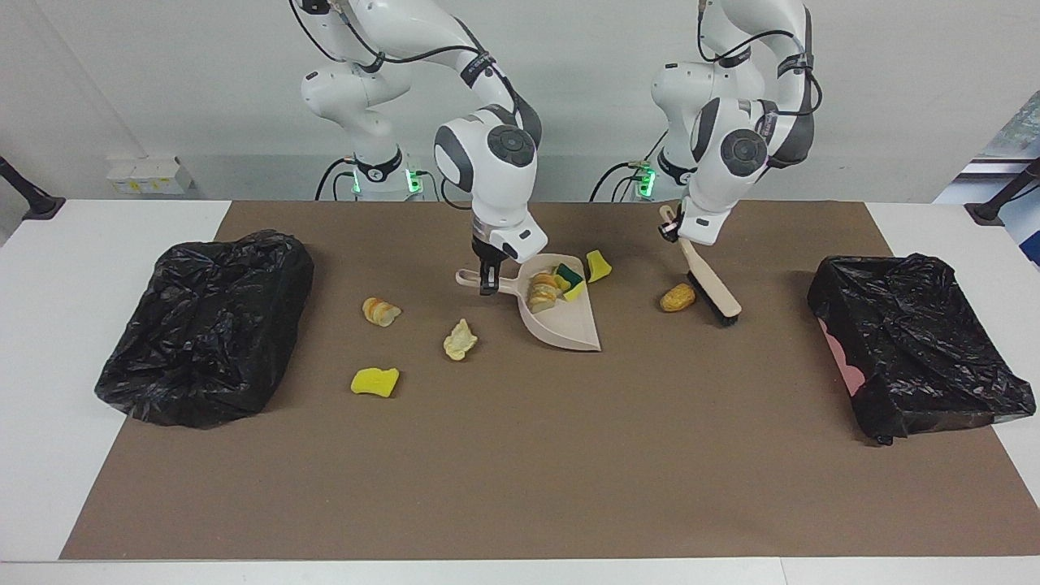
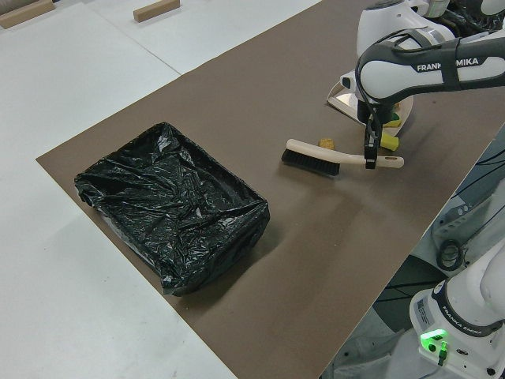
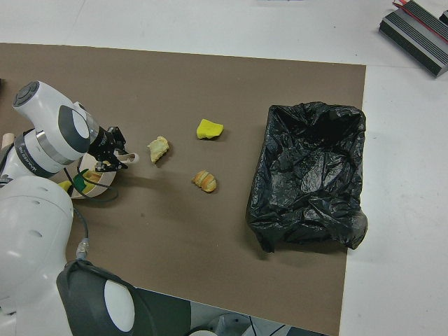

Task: Sweep and dump trash in bin
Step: 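Sweep the remaining crust and sponge into the dustpan with the brush, then carry the loaded dustpan to the bin with the right gripper, then tip the dustpan into the bin while the left gripper sets down the brush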

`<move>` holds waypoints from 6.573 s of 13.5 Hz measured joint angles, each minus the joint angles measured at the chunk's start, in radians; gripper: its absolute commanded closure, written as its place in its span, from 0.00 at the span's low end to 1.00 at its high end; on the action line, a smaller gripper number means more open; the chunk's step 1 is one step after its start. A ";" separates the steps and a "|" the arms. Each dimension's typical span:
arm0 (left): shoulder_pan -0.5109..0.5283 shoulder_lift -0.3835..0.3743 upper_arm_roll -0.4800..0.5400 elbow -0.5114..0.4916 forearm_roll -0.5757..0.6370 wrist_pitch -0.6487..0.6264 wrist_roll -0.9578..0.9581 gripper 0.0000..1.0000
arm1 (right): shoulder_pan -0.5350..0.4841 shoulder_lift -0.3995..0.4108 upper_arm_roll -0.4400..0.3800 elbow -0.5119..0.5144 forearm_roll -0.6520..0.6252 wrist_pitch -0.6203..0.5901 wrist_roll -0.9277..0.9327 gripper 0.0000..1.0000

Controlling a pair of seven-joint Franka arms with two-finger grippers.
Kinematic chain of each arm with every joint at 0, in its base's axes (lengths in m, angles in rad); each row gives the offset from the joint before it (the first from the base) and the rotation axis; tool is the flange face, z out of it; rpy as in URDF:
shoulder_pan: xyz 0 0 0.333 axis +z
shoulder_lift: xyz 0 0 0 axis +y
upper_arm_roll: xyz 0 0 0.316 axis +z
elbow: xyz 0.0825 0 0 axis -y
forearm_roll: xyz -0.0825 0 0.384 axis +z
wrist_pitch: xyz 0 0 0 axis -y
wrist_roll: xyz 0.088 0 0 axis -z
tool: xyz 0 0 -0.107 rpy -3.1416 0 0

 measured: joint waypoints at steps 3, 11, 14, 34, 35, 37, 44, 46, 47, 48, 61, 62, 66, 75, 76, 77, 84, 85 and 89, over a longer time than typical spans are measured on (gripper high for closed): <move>-0.101 0.001 -0.004 -0.004 -0.063 0.003 -0.016 1.00 | 0.000 0.000 0.000 0.001 -0.002 -0.001 -0.007 1.00; -0.345 0.046 -0.010 -0.008 -0.255 0.201 -0.052 1.00 | 0.016 0.005 0.000 0.000 -0.002 0.004 0.006 1.00; -0.383 0.071 -0.009 0.043 -0.265 0.223 -0.051 1.00 | 0.013 0.009 -0.001 0.003 -0.002 0.004 0.009 1.00; -0.301 0.128 0.016 0.177 -0.185 0.194 -0.095 1.00 | -0.191 -0.002 -0.005 0.051 0.228 0.036 -0.163 1.00; -0.305 0.113 0.012 0.149 -0.175 0.193 -0.094 1.00 | -0.210 -0.010 -0.005 0.053 0.234 0.036 -0.188 1.00; -0.330 0.072 0.000 0.081 -0.170 0.191 -0.091 1.00 | -0.253 -0.022 -0.006 0.062 0.247 0.021 -0.236 1.00; -0.490 -0.029 -0.010 -0.074 -0.170 0.214 -0.096 1.00 | -0.447 -0.028 -0.010 0.157 0.252 -0.124 -0.400 1.00; -0.504 -0.028 -0.011 -0.090 -0.170 0.227 -0.096 1.00 | -0.498 -0.029 -0.012 0.186 0.253 -0.153 -0.453 1.00; -0.506 -0.028 -0.011 -0.096 -0.170 0.233 -0.095 0.97 | -0.527 -0.029 -0.012 0.203 0.253 -0.168 -0.480 1.00; -0.506 -0.028 -0.011 -0.098 -0.170 0.239 -0.095 0.85 | -0.557 -0.029 -0.013 0.219 0.253 -0.184 -0.510 1.00; -0.378 0.075 0.014 0.114 -0.066 0.286 0.094 0.00 | -1.033 -0.013 -0.024 0.390 0.175 -0.323 -0.991 1.00; -0.346 0.090 0.016 0.159 -0.026 0.273 0.130 0.00 | -1.061 -0.011 -0.025 0.398 0.138 -0.311 -1.013 1.00; -0.203 0.097 0.026 0.339 0.014 0.172 0.336 0.00 | -1.096 -0.020 -0.029 0.427 -0.071 -0.250 -1.022 1.00; 0.065 0.109 0.033 0.840 0.056 -0.290 0.621 0.00 | -1.011 -0.065 -0.023 0.426 -0.426 -0.278 -0.933 1.00; 0.078 0.122 0.034 0.878 0.056 -0.321 0.636 0.00 | -0.992 -0.066 -0.022 0.425 -0.453 -0.298 -0.917 1.00; 0.086 0.142 0.036 0.915 0.056 -0.350 0.643 0.00 | -0.972 -0.066 -0.022 0.423 -0.491 -0.311 -0.899 1.00; 0.125 0.212 0.037 1.011 0.057 -0.384 0.694 0.00 | -0.956 -0.121 -0.006 0.422 -0.481 -0.316 -0.885 1.00; 0.137 0.212 0.039 1.015 0.057 -0.386 0.713 0.00 | -0.956 -0.121 0.005 0.420 -0.431 -0.318 -0.876 1.00; 0.166 0.212 0.040 1.018 0.057 -0.391 0.747 0.00 | -0.953 -0.124 0.055 0.391 -0.225 -0.333 -0.784 1.00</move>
